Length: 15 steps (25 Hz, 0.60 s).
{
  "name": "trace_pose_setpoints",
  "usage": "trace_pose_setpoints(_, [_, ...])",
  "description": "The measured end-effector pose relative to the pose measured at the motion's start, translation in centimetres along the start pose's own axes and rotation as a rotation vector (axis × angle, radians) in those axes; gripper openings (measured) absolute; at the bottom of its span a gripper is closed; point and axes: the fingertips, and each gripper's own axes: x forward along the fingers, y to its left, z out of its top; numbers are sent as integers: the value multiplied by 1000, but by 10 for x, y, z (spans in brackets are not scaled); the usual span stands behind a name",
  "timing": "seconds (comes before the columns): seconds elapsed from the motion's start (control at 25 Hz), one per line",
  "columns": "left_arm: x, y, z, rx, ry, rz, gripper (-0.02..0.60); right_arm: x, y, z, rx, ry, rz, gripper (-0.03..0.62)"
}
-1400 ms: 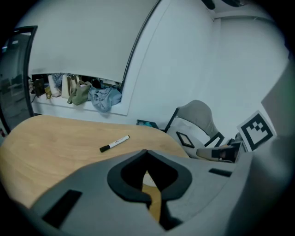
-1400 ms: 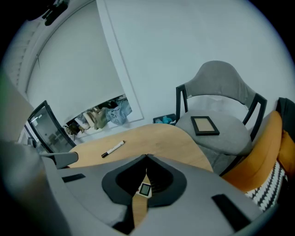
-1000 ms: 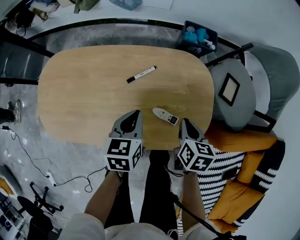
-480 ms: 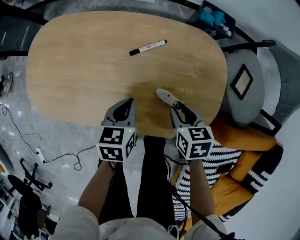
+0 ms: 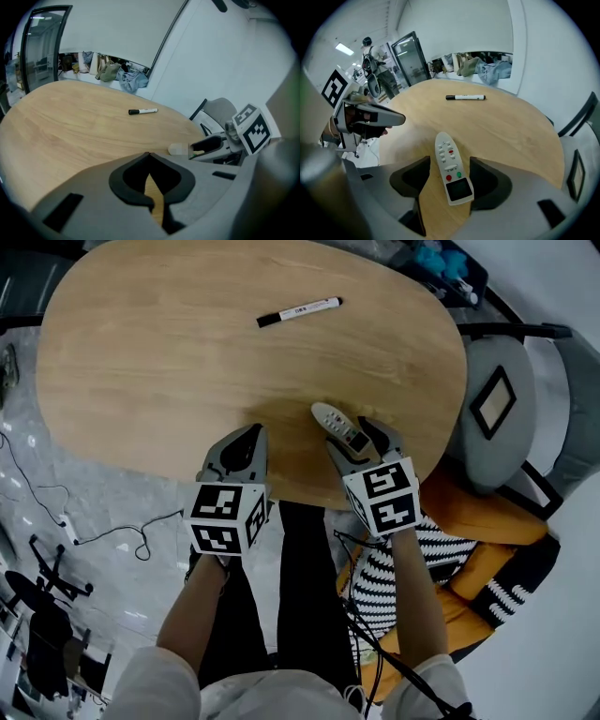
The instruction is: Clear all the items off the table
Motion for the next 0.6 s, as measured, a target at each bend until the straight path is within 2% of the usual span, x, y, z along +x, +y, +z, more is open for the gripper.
trace_pose_setpoints(0.16, [6,3,-3,5,12,-5,2,9,0,-1,-57,35,10,279])
trace_pose_setpoints(0.52, [6,15,0,21,31,2,2,21,5,-7,-93,84,-3,275])
trace_pose_setpoints(0.6, [7,18,1,23,34,6,2,22,0,-6,-107,88,-36,231])
